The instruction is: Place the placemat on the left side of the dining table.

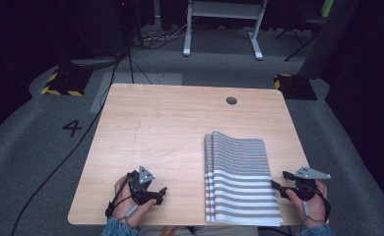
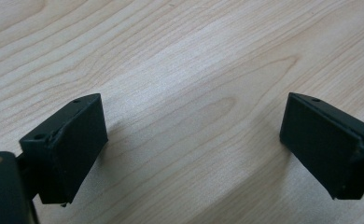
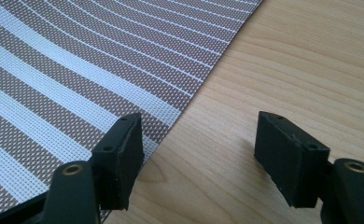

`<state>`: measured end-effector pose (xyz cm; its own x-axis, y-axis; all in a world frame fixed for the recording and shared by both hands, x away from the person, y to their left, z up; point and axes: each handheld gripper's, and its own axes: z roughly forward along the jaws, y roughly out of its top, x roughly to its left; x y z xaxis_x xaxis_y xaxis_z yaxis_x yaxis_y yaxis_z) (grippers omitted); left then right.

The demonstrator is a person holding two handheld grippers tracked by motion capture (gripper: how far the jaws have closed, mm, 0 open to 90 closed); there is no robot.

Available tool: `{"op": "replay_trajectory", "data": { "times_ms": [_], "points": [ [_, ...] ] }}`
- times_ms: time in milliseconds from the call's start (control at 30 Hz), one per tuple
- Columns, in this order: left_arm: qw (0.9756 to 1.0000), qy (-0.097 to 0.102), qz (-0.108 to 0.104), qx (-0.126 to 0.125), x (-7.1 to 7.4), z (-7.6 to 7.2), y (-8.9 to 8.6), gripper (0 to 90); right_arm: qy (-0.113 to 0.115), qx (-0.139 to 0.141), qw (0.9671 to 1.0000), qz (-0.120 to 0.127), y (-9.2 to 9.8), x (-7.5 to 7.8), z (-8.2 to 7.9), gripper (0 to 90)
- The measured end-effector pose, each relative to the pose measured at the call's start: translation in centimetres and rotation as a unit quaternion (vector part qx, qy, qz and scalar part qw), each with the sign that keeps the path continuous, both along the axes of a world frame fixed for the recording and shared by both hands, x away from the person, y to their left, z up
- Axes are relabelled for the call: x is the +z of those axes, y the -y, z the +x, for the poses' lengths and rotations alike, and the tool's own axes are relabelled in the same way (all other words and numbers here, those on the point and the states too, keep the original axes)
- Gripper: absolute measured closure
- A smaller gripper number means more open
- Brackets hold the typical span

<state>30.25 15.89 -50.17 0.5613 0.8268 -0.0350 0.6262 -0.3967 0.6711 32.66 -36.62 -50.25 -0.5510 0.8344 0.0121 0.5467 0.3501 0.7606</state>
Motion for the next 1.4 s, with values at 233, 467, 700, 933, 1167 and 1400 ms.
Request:
{"op": "replay_trajectory", "data": {
  "times_ms": [233, 467, 700, 933, 1167, 1400],
  "points": [
    [0.9996, 0.000, -0.028, 0.008, 1.8, -0.4, 0.7, 26.5, 0.000, 0.000, 1.0000, 0.000, 0.0, 0.0, 0.0, 32.8],
    [0.9988, 0.004, -0.046, -0.018, 4.3, -0.9, 3.0, 31.4, 0.000, 0.001, 1.0000, 0.000, 0.0, 0.0, 0.0, 32.8],
    [0.9966, 0.004, -0.055, -0.062, 5.9, -0.7, 6.0, 35.3, 0.000, 0.001, 1.0000, 0.000, 0.0, 0.0, 0.0, 32.8],
    [0.9934, 0.010, -0.066, -0.094, 7.1, 0.1, 9.3, 37.2, 0.000, 0.001, 1.0000, 0.000, 0.0, 0.0, 0.0, 32.8],
    [0.9905, -0.006, -0.079, -0.112, 6.6, 0.9, 12.6, 39.0, 0.000, 0.001, 1.0000, 0.000, 0.0, 0.0, 0.0, 32.8],
    [0.9899, -0.020, -0.077, -0.117, 5.4, 1.5, 15.0, 39.3, 0.002, 0.005, 1.0000, -0.004, 0.1, 0.0, 0.1, 32.8]
  ]
}}
